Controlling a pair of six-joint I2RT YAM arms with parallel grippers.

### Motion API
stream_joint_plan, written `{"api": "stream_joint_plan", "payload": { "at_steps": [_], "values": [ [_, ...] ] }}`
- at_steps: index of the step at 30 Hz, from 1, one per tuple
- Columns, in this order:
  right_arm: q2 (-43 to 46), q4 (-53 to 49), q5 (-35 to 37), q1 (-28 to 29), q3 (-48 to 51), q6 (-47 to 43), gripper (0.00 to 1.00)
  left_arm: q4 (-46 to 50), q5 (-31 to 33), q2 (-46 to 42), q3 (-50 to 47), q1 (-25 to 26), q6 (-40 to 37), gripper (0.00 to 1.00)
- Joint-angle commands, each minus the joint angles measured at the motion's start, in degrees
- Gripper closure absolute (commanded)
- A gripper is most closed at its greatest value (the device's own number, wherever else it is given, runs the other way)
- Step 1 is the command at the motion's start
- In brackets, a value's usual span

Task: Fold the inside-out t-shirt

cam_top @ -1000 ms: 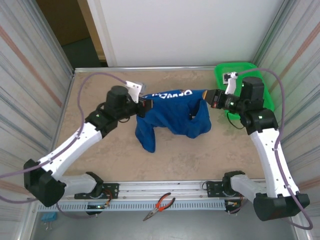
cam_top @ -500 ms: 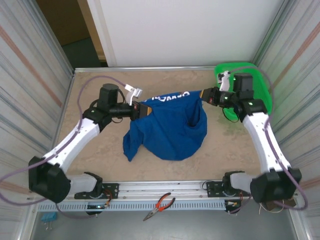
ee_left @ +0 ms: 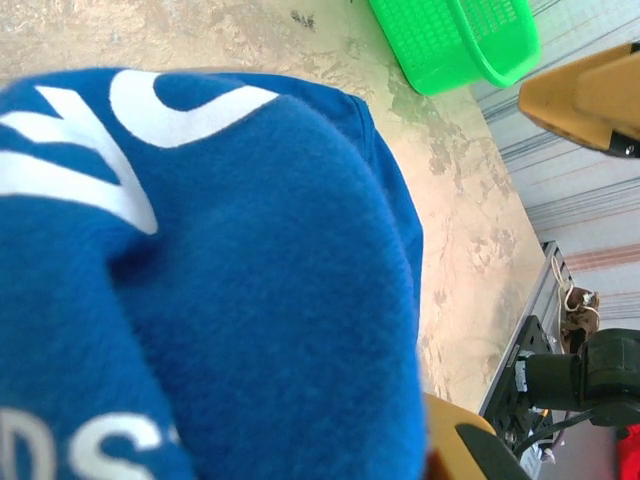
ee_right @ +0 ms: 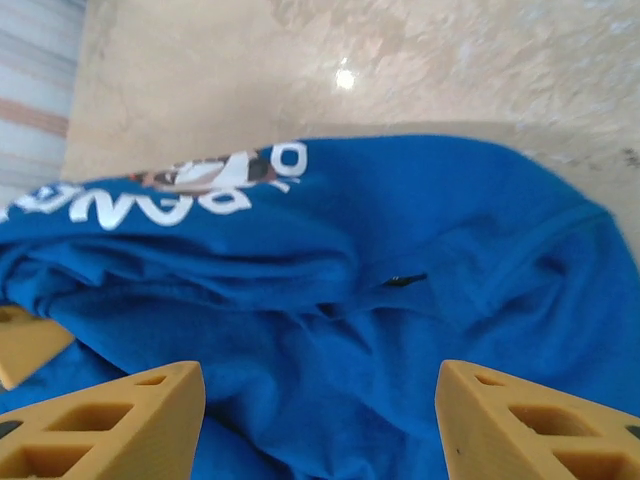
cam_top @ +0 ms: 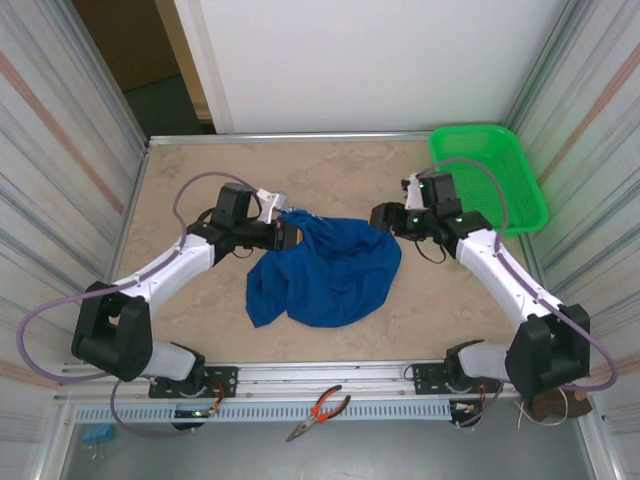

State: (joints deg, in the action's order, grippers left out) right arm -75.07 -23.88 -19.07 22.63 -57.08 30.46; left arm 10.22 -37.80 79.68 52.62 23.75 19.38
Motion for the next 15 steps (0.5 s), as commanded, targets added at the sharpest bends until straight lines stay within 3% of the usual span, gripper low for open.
{"api": "stream_joint_plan", "payload": {
  "at_steps": [1,10,14,15],
  "values": [
    [-4.2,2.7,3.9,4.4,1.1,0.2,0.37,-2.1,-0.2,-2.8,-0.6,0.1,1.0,0.92],
    [-15.6,15.1,1.7,11.8,-2.2,7.1,0.23,-0.3,-0.7,-4.4,1.3,1.5,0.9,0.88],
    [-24.1,18.1,4.1,13.2,-7.6,6.5,0.23,0.5,-1.4,-4.4,1.9,2.3,0.6,0.83],
    [-26.4,18.5,4.2,13.2,-9.0,5.9,0.28,0.7,-1.5,-4.4,1.8,2.4,0.5,0.83]
  ]
}}
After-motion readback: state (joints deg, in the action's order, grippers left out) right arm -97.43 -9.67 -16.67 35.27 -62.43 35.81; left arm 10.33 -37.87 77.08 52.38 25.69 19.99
